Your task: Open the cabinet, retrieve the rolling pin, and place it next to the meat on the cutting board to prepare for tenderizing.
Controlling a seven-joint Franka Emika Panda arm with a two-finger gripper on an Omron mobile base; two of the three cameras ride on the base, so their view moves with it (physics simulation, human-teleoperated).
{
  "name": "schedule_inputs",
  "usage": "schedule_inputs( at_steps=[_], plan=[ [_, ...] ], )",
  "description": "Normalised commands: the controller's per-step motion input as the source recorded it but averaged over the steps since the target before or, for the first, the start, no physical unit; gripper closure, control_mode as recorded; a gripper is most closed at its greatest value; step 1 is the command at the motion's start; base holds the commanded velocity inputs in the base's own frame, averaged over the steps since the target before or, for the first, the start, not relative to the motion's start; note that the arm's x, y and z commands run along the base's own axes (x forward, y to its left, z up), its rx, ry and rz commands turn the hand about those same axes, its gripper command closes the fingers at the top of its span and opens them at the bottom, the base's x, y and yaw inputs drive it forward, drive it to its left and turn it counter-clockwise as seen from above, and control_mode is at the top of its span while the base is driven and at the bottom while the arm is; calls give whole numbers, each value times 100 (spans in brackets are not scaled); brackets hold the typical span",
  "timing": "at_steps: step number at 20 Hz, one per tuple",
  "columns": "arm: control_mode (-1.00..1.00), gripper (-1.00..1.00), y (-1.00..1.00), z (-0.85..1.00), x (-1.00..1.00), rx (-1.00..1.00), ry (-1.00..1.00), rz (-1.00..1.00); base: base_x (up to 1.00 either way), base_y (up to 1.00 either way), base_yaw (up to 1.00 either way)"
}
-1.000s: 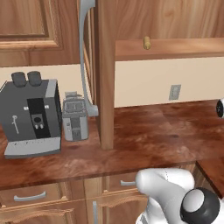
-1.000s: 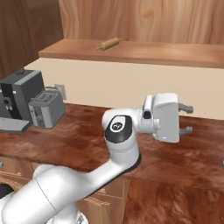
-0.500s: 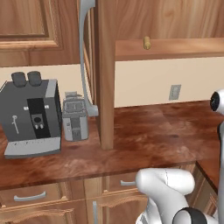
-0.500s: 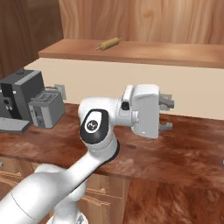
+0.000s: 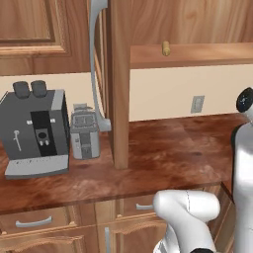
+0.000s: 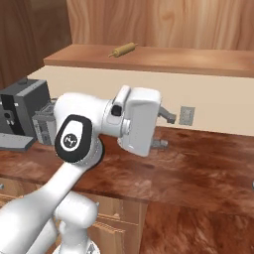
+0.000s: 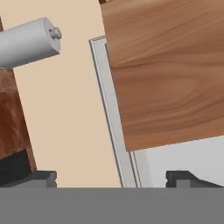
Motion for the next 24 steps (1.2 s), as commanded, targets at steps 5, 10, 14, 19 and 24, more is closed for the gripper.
schedule_inputs(
  at_steps=[5, 10, 14, 19, 24],
  plan=[
    [-100, -100, 50, 19, -2, 26, -4, 1, 0, 0, 0],
    [-100, -100, 39, 9, 6, 31, -10, 0, 0, 0, 0],
    [-100, -100, 28, 3, 4, 34, -15, 4, 0, 0, 0],
    [-100, -100, 21, 1, 0, 37, -23, 4, 0, 0, 0],
    [-100, -100, 22, 0, 0, 39, -28, 4, 0, 0, 0]
  ],
)
